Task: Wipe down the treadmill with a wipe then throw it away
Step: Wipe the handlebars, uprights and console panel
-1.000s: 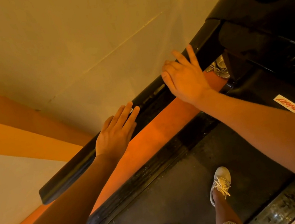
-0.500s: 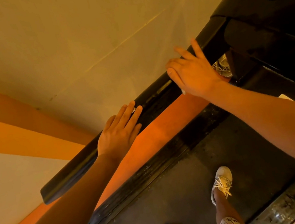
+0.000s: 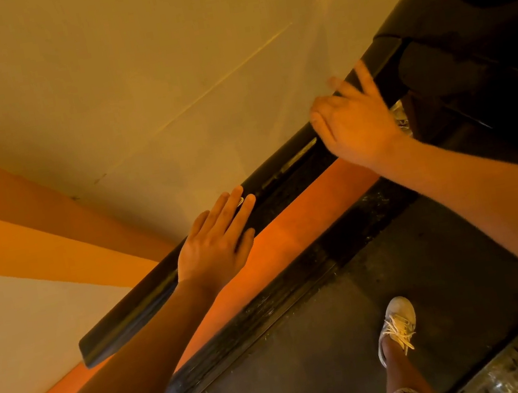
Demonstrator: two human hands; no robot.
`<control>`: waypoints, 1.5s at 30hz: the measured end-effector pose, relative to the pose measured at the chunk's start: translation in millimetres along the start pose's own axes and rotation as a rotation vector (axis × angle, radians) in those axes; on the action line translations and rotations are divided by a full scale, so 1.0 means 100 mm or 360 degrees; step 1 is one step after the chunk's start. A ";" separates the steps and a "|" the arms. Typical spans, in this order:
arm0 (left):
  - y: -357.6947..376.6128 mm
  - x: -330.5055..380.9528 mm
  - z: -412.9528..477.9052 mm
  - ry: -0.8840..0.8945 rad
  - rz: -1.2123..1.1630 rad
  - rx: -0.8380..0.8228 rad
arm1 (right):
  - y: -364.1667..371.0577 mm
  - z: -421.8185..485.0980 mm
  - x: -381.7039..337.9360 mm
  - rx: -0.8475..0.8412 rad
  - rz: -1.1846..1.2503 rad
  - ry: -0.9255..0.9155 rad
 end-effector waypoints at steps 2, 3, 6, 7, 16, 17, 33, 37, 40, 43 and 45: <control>-0.01 0.00 0.00 -0.0004 0.0004 -0.0006 | 0.04 -0.07 -0.16 0.0028 0.0037 -0.0169; -0.01 0.00 0.00 -0.0006 0.0010 -0.0008 | 0.05 -0.07 -0.16 0.0036 0.0028 -0.0246; -0.01 0.01 0.00 -0.0019 0.0016 -0.0012 | 0.05 0.02 0.04 0.0022 -0.0057 -0.0280; -0.01 0.01 0.00 -0.0018 0.0019 -0.0015 | 0.05 0.04 0.13 0.0000 -0.0060 -0.0243; 0.00 0.00 -0.01 -0.0007 0.0031 0.0001 | -0.01 0.00 0.02 -0.0103 -0.0076 -0.0353; 0.00 0.00 0.00 -0.0007 0.0036 0.0002 | 0.00 0.03 0.13 -0.0112 -0.0119 -0.0330; -0.01 -0.01 0.00 0.0004 0.0045 -0.0008 | -0.25 0.13 0.19 -0.0442 -0.0702 -0.0533; -0.01 -0.01 0.00 0.0008 0.0046 -0.0023 | -0.29 0.23 0.33 -0.0570 -0.0806 -0.0459; -0.01 -0.01 0.00 -0.0002 0.0040 -0.0030 | -0.23 0.27 0.29 -0.0498 -0.0668 -0.0288; -0.03 0.00 0.01 -0.0020 0.0023 -0.0059 | -0.10 0.14 0.16 -0.0188 -0.0173 0.0100; -0.04 0.00 0.00 -0.0035 0.0000 -0.0097 | 0.00 0.01 -0.01 0.0033 0.0001 0.0237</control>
Point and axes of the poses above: each hand's wrist, its own z-axis towards the middle knuckle, its own y-axis out of the palm, x = y × z, the point moved 3 cm from there along z, towards the middle knuckle, and after that the axes turned 13 degrees about -z, right-handed, at the moved point
